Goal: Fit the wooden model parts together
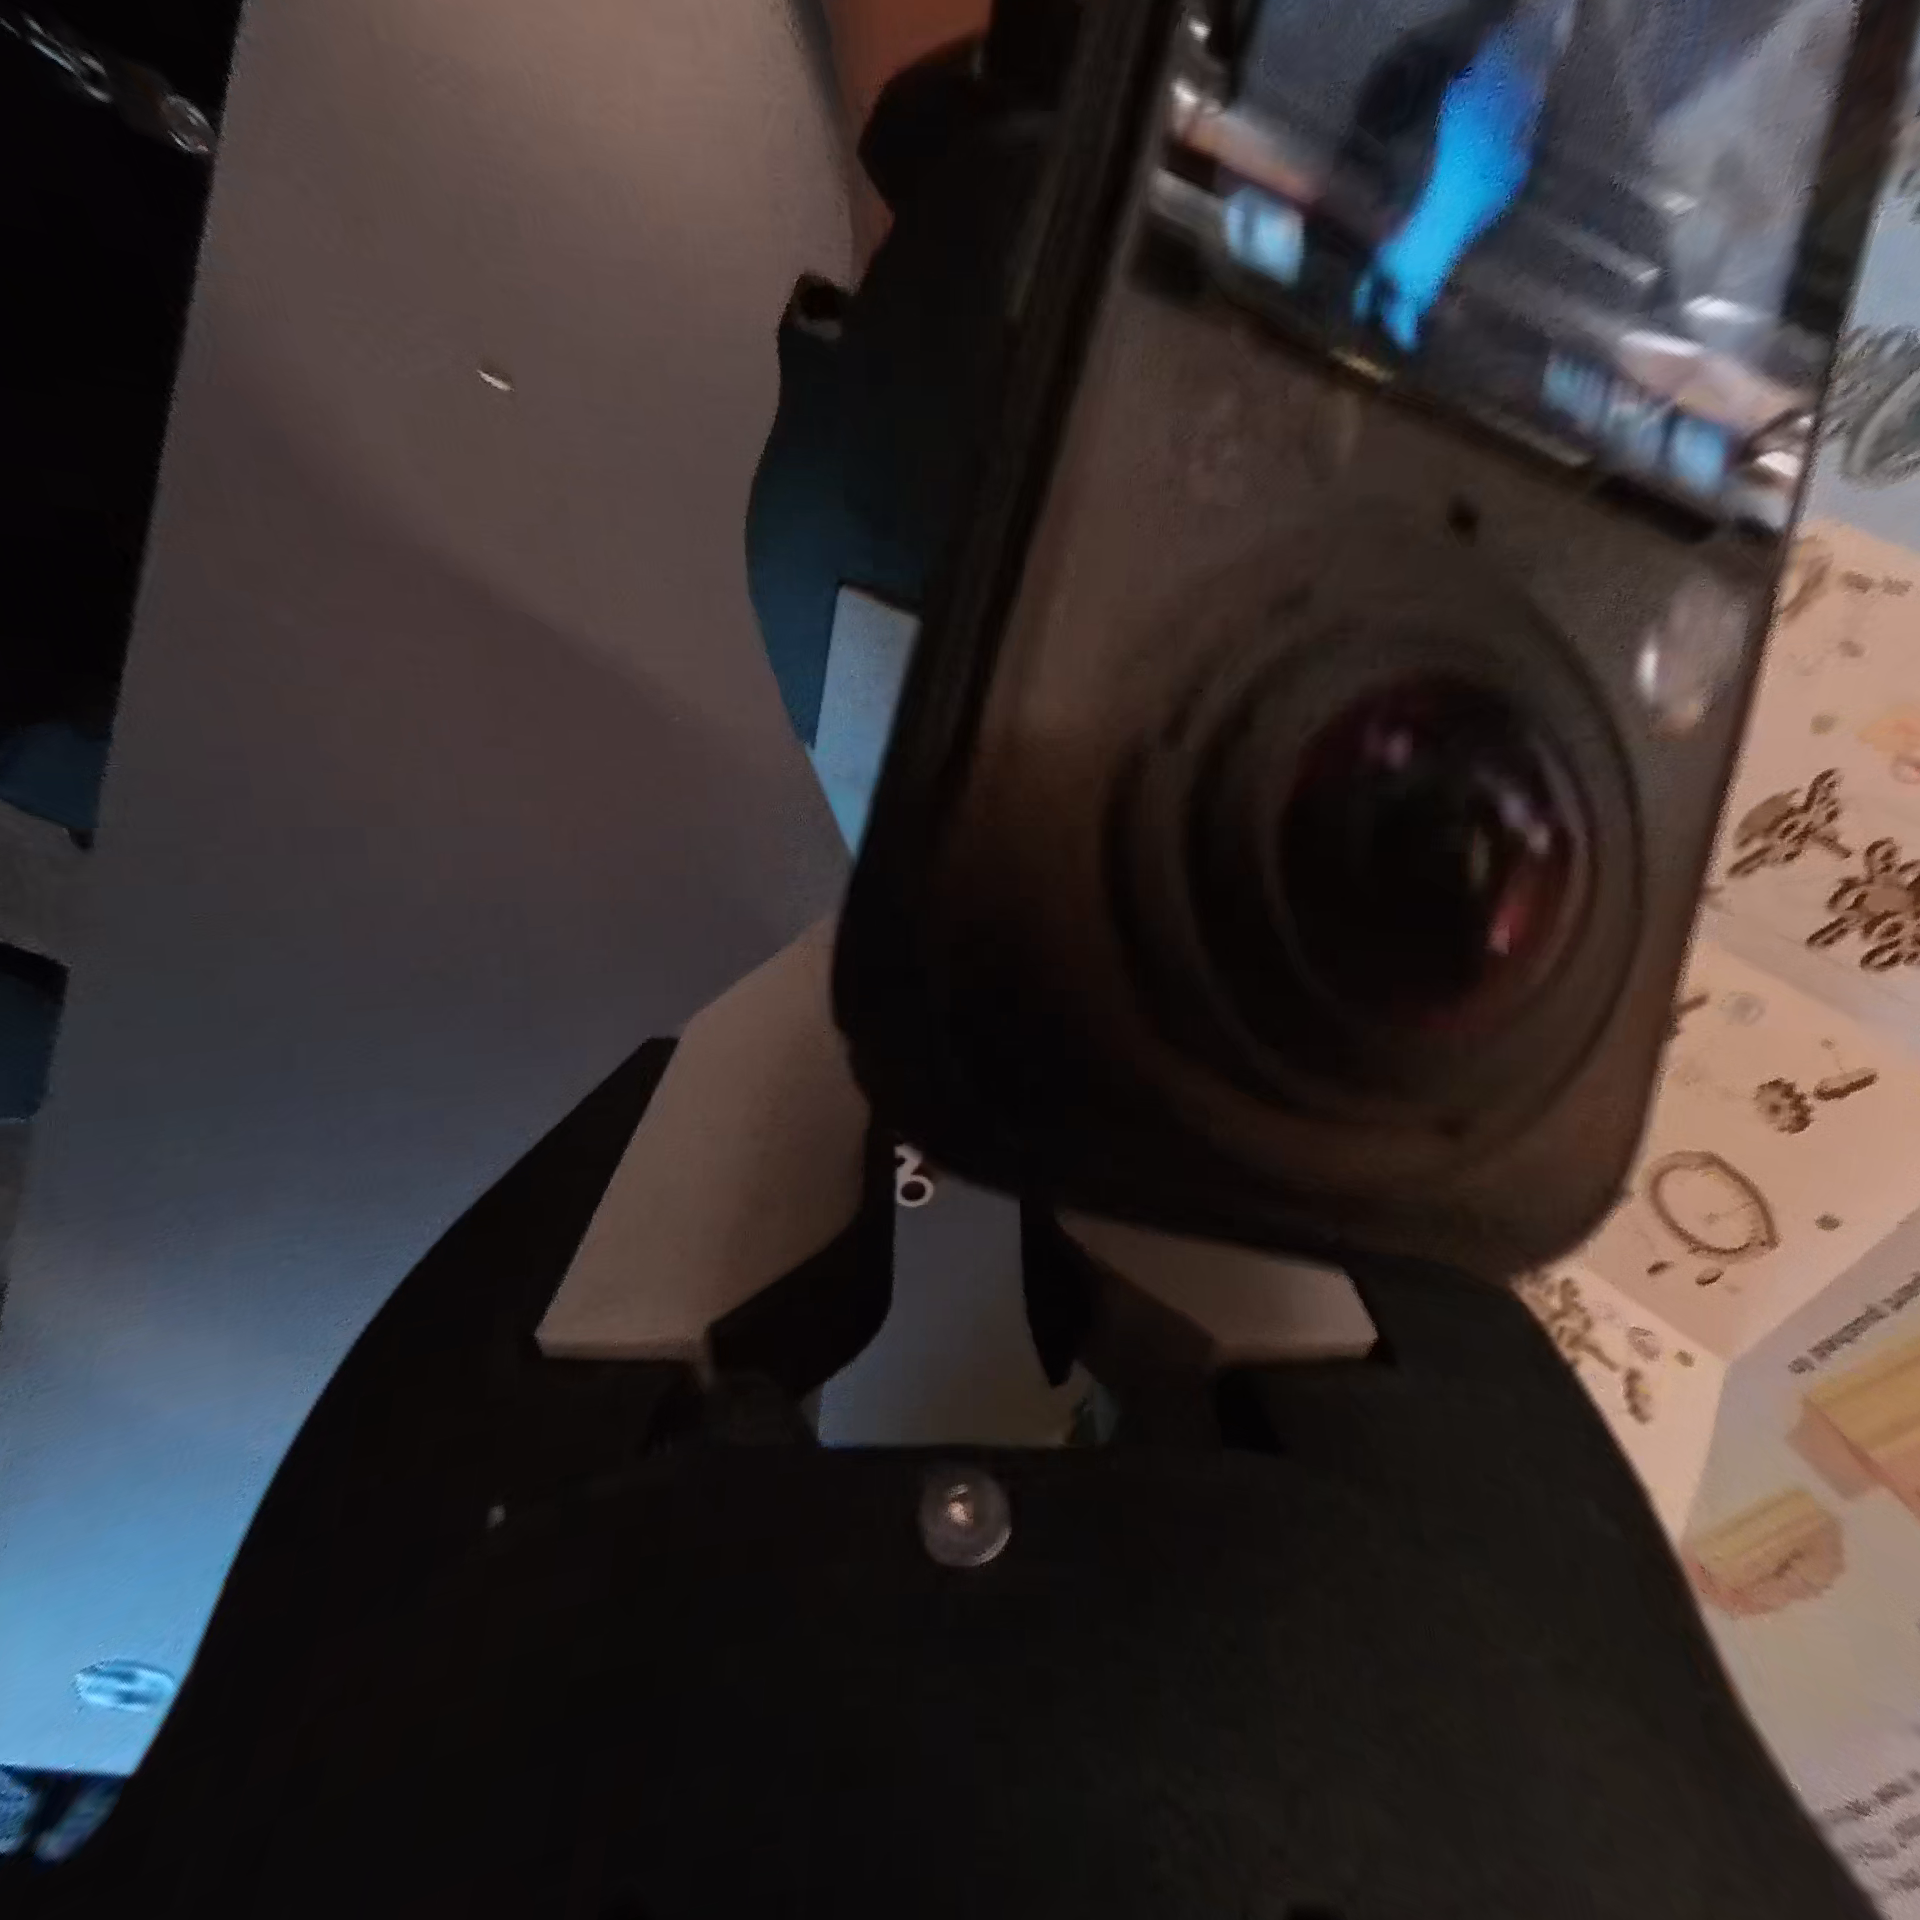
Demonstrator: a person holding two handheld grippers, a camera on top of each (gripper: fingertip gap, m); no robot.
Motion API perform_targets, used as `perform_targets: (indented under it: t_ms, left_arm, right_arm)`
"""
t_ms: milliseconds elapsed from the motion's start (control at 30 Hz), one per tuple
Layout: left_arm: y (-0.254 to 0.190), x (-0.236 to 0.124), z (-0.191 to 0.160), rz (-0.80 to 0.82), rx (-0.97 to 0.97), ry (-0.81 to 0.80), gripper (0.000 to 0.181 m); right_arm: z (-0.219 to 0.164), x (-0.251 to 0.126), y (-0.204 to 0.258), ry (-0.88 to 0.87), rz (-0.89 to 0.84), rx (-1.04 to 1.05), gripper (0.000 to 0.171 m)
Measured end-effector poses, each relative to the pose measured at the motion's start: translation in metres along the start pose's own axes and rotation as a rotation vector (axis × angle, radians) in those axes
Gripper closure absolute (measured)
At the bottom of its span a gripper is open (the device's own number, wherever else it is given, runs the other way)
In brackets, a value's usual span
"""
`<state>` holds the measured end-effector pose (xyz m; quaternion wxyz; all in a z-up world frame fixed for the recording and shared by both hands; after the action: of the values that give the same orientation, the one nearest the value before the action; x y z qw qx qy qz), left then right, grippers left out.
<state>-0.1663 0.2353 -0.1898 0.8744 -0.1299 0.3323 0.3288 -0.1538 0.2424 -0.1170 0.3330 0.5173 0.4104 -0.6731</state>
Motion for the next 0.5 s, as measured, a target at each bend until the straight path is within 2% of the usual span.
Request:
perform_targets:
  t_ms: [167, 500]
  left_arm:
    - [-0.0001, 0.0, 0.0001, -0.005, -0.003, -0.004, 0.166]
    - [-0.0011, 0.0012, 0.0005, -0.025, 0.016, -0.032, 0.166]
  right_arm:
    - [0.0001, -0.0005, 0.0016, 0.059, 0.032, -0.04, 0.159]
    - [-0.0034, -0.0013, 0.0042, 0.002, 0.049, -0.04, 0.16]
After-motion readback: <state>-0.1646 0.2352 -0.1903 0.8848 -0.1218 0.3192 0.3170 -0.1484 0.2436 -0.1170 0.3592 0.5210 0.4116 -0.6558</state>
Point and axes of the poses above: each gripper's, where its closed fingertips meet, x out along the fingers, z out of its top, y = z × x across the jaws, the point moved 5 cm from there along -x, back along the fingers, and after that the axes turned 5 degrees about -z, right-handed, at the moved point
